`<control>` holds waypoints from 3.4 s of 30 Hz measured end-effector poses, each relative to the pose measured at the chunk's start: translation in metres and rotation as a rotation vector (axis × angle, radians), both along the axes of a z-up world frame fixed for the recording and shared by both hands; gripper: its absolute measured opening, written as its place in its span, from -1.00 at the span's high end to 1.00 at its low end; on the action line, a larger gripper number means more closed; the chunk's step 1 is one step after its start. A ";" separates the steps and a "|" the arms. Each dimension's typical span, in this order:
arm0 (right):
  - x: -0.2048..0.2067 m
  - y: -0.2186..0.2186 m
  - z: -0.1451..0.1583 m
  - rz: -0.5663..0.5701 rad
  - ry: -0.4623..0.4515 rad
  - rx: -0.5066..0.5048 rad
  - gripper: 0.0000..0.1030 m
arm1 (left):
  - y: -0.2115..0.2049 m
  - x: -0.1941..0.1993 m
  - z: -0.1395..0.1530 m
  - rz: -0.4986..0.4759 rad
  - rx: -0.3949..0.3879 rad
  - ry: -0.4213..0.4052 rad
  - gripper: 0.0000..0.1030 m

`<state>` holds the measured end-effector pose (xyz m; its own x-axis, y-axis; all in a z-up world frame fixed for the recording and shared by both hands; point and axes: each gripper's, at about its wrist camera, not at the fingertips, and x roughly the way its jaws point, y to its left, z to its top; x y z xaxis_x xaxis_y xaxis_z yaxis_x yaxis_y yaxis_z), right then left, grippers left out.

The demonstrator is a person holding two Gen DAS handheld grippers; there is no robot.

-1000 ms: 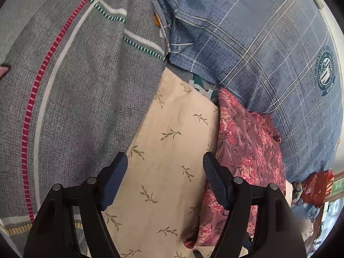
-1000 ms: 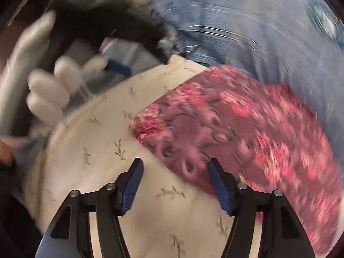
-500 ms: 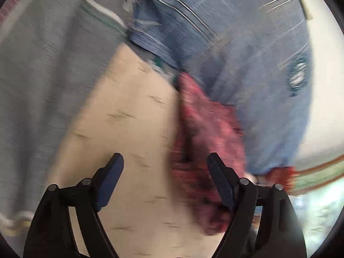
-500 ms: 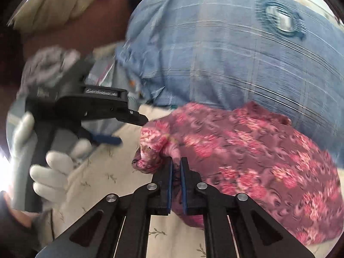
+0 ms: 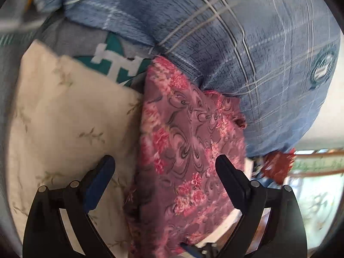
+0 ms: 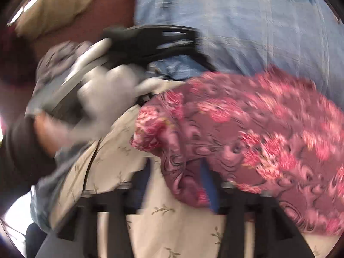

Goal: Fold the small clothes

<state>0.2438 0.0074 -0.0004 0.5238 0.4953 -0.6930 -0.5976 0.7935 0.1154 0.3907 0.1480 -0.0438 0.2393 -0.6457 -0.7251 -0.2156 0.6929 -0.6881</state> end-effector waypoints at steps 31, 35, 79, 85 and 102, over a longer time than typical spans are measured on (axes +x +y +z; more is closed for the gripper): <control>0.005 -0.165 0.047 -0.456 0.077 0.705 0.84 | -0.186 -0.005 0.125 -0.289 0.190 -0.233 0.75; -0.007 -0.227 0.016 -0.617 0.181 0.926 0.84 | -0.269 -0.003 0.108 -0.409 0.283 -0.219 0.75; -0.002 -0.327 -0.073 -1.038 0.403 1.274 0.81 | -0.190 -0.093 0.028 -0.199 0.174 -0.070 -0.06; 0.003 -0.340 -0.074 -0.909 0.559 1.292 0.67 | -0.184 -0.103 0.040 -0.201 0.087 -0.166 -0.07; 0.214 -0.289 0.024 -0.714 0.364 0.386 -0.31 | -0.202 -0.087 0.023 -0.201 0.112 -0.307 -0.31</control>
